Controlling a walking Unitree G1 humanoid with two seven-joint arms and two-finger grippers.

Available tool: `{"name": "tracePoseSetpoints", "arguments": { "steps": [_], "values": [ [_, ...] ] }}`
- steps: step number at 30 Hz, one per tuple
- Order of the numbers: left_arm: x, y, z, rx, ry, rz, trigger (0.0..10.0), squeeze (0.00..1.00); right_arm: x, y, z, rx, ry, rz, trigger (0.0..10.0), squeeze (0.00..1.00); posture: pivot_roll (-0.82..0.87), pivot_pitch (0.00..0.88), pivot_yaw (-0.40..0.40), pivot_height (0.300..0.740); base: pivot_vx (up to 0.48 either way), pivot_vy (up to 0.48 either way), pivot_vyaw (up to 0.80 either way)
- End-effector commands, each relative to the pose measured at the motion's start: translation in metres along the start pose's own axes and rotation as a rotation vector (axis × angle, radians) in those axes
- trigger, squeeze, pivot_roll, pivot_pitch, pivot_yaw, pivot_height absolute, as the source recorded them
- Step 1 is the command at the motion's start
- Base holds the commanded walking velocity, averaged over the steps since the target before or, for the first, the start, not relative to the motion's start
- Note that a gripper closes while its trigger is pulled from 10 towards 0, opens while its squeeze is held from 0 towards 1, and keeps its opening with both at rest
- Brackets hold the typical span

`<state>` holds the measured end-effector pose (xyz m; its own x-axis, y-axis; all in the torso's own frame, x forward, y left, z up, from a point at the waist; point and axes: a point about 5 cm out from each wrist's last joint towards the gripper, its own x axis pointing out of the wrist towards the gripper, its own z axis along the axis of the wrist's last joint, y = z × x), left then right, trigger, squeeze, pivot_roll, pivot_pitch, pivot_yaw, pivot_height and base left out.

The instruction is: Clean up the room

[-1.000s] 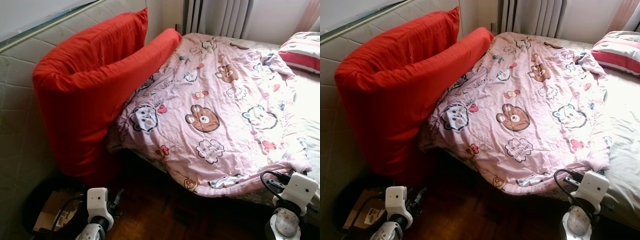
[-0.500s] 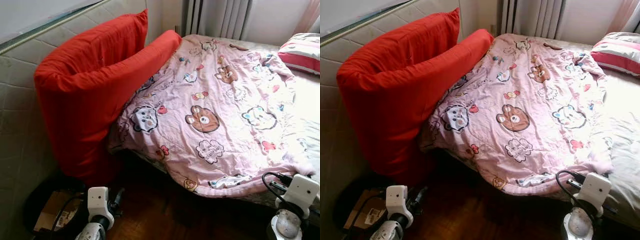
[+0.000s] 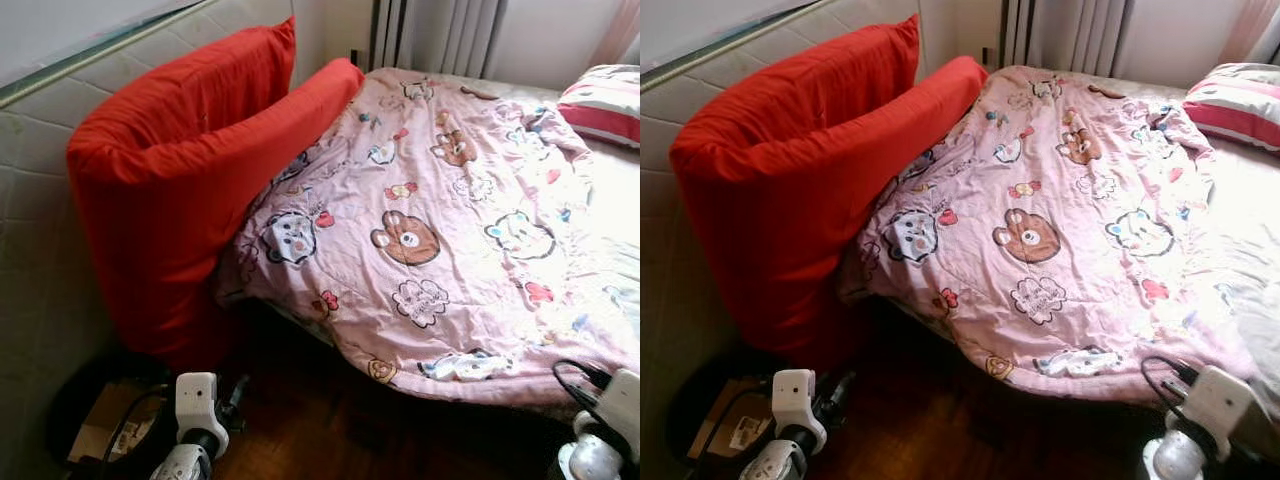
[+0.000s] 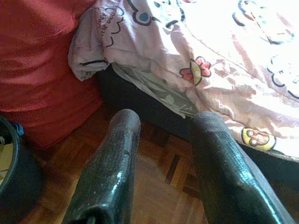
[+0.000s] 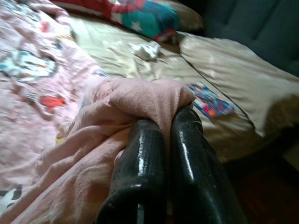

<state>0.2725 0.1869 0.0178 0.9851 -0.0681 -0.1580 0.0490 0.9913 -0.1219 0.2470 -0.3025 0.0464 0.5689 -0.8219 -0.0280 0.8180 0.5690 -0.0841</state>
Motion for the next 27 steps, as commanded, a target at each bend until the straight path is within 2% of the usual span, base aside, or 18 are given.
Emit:
{"name": "tracePoseSetpoints", "arguments": {
  "steps": [1,9,22,25,26,27],
  "values": [
    [-0.005,0.003,-0.009,-0.007,0.042,0.008,10.0,0.0,-0.002,-0.008,-0.007,-0.008,0.032,-0.052,10.0,0.99,-0.04,0.211,0.037,0.74,0.0,0.0,0.0],
    [-0.005,0.002,-0.009,-0.009,0.042,0.005,10.0,0.0,-0.003,-0.011,-0.011,0.001,0.058,-0.078,10.0,1.0,-0.04,0.211,0.037,0.74,0.0,0.0,0.0],
    [-0.005,0.002,-0.008,-0.01,0.037,0.003,10.0,0.0,-0.003,-0.013,-0.008,-0.013,0.031,-0.095,10.0,1.0,-0.04,0.211,0.039,0.74,0.0,0.0,0.0],
    [-0.005,0.002,-0.009,-0.009,0.04,0.003,10.0,0.0,-0.004,-0.009,-0.008,-0.017,0.029,-0.059,10.0,0.97,-0.04,0.211,0.039,0.74,0.0,0.0,0.0],
    [-0.005,0.002,-0.009,-0.01,0.041,0.003,10.0,0.0,-0.004,-0.006,-0.008,-0.011,0.032,-0.034,10.0,0.58,-0.04,0.211,0.039,0.74,0.0,0.0,0.0],
    [-0.005,0.002,-0.009,-0.01,0.043,0.004,10.0,0.0,-0.006,-0.001,-0.01,0.004,0.045,0.015,10.0,0.06,-0.04,0.21,0.039,0.74,0.0,0.0,0.0]
  ]
}}
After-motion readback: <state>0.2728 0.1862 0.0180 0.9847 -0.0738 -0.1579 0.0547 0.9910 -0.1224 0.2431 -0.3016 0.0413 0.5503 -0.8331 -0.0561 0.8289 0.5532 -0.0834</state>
